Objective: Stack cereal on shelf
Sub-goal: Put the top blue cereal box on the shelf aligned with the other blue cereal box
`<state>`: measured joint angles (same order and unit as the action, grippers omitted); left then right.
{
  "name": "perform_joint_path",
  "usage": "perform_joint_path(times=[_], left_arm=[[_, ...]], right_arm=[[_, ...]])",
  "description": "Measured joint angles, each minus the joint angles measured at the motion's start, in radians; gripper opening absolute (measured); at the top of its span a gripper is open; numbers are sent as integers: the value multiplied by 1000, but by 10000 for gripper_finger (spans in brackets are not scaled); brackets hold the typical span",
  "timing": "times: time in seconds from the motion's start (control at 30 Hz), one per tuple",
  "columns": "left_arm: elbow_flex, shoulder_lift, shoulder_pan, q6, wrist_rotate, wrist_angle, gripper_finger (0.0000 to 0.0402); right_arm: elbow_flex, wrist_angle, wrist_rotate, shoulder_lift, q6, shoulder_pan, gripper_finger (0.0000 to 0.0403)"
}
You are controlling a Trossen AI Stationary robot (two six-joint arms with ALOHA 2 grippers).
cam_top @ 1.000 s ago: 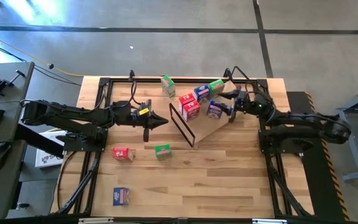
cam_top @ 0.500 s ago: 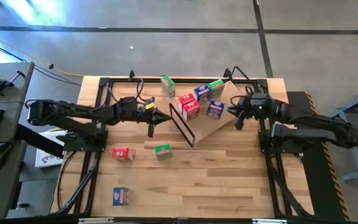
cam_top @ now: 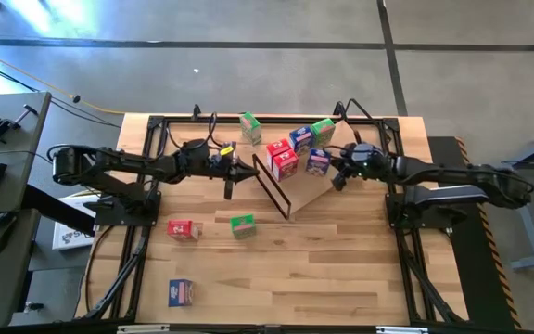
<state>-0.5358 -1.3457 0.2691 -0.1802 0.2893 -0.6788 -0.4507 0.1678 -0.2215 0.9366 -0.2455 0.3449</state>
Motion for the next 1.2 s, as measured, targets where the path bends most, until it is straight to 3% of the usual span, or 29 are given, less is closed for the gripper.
perform_joint_path(times=[0.3, 0.5, 0.6, 0.7, 1.2], left_arm=[[0, 0, 0, 17, 0, 23, 0], [0, 0, 0, 17, 0, 45, 0], [0, 0, 0, 18, 0, 53, 0], [0, 0, 0, 28, -2, 53, 0], [0, 0, -2, 25, -8, 54, 0]], right_arm=[[-5, -187, -13, 126, 117, 64, 12], [-121, 101, -78, 53, 179, 61, 12], [-161, 249, 18, 18, 174, 41, 12], [-147, 290, 113, 12, 154, 15, 12], [-76, -51, 135, 216, 201, -4, 12]])
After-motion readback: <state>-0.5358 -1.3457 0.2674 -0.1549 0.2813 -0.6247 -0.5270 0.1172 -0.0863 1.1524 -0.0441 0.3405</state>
